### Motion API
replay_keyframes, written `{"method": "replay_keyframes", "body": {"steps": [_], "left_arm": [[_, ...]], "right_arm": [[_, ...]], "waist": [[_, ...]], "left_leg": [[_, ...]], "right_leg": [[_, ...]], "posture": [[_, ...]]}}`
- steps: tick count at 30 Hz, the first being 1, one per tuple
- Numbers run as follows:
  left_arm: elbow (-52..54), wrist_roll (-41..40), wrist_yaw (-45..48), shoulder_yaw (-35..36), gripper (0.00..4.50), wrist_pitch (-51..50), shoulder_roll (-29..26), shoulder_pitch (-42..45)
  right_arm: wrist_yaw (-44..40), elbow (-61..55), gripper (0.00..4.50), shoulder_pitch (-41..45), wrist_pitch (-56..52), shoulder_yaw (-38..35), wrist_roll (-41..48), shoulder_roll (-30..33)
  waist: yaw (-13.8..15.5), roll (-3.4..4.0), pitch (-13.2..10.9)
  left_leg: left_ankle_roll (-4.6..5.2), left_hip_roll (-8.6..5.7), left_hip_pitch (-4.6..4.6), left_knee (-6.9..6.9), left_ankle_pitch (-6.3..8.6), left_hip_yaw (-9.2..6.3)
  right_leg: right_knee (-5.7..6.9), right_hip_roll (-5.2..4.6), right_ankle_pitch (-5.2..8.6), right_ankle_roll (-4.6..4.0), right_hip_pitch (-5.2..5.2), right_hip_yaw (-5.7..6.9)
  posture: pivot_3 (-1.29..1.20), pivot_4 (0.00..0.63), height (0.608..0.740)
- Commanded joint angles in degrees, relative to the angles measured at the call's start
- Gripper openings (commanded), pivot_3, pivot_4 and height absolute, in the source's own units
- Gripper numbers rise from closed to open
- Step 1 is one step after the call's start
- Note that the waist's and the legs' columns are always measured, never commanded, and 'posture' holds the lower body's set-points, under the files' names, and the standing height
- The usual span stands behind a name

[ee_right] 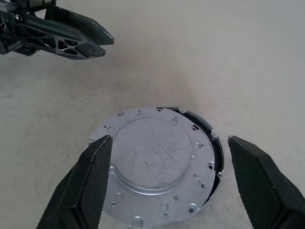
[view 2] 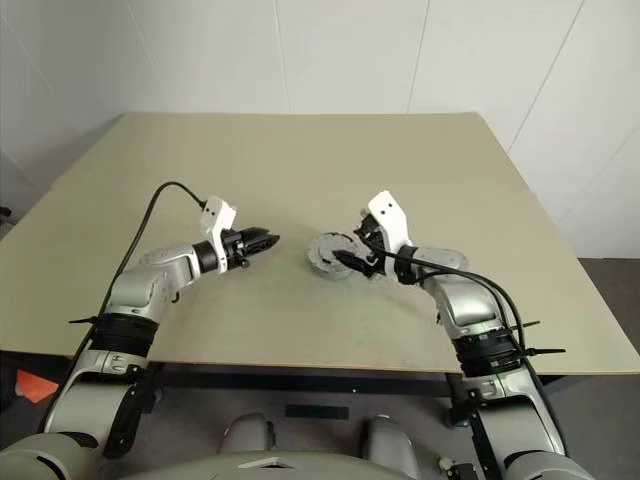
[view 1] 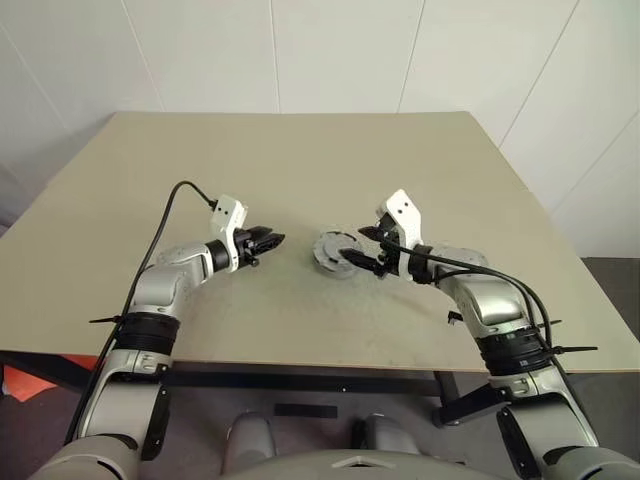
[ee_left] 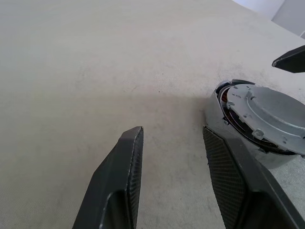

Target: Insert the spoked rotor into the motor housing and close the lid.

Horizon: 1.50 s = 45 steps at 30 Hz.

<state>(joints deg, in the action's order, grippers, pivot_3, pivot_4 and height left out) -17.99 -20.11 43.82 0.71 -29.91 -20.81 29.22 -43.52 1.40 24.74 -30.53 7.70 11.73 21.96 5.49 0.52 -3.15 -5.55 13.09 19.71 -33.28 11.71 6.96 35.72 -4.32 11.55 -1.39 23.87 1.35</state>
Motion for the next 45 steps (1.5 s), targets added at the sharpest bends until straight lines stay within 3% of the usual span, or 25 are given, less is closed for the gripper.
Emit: {"method": "replay_keyframes", "body": {"steps": [1, 20, 24, 25, 45], "left_arm": [[0.9, -0.2, 0.5, 0.8, 2.12, 0.4, -0.6, 1.4], [2.3, -0.4, 0.0, 1.2, 2.12, -0.2, -1.7, 0.6], [2.3, -0.4, -0.1, 1.2, 2.12, -0.3, -1.9, 0.7], [2.2, -0.4, -0.1, 1.2, 2.12, -0.2, -1.9, 0.7], [1.5, -0.2, 0.0, 1.1, 2.12, 0.3, -1.7, 1.0]], "right_arm": [[0.4, -1.7, 4.48, 1.4, 0.1, 0.4, 0.3, -0.6], [2.2, 4.9, 4.48, 2.0, 1.2, 2.6, -2.3, -2.6], [2.4, 5.2, 3.27, 2.0, 1.5, 2.4, -2.4, -2.6], [2.4, 5.3, 3.14, 2.0, 1.7, 2.3, -2.5, -2.6], [5.5, 7.7, 3.14, 3.8, 5.4, 1.9, -4.9, -2.5]], "waist": [[0.0, 0.00, 0.0], [0.0, 0.00, 0.0], [0.0, 0.00, 0.0], [0.0, 0.00, 0.0], [0.0, 0.00, 0.0]], "left_leg": [[0.00, -0.01, 0.02, 0.00, 0.00, 0.00], [0.01, 0.00, 0.04, 0.01, 0.00, 0.00], [0.01, 0.00, 0.04, 0.01, 0.00, 0.00], [0.01, 0.00, 0.04, 0.01, 0.00, 0.00], [0.00, 0.00, 0.03, 0.01, -0.01, 0.00]], "right_leg": [[-0.01, 0.00, 0.00, 0.00, 0.00, 0.00], [-0.04, 0.00, 0.00, 0.00, 0.00, 0.02], [-0.03, 0.00, 0.00, 0.00, 0.00, 0.02], [-0.04, -0.01, 0.00, 0.00, 0.00, 0.02], [-0.03, -0.01, 0.00, 0.00, 0.00, 0.01]], "posture": [[0.00, 0.000, 0.740], [0.00, 0.000, 0.740], [0.00, 0.000, 0.740], [0.00, 0.000, 0.740], [0.00, 0.000, 0.740]]}}
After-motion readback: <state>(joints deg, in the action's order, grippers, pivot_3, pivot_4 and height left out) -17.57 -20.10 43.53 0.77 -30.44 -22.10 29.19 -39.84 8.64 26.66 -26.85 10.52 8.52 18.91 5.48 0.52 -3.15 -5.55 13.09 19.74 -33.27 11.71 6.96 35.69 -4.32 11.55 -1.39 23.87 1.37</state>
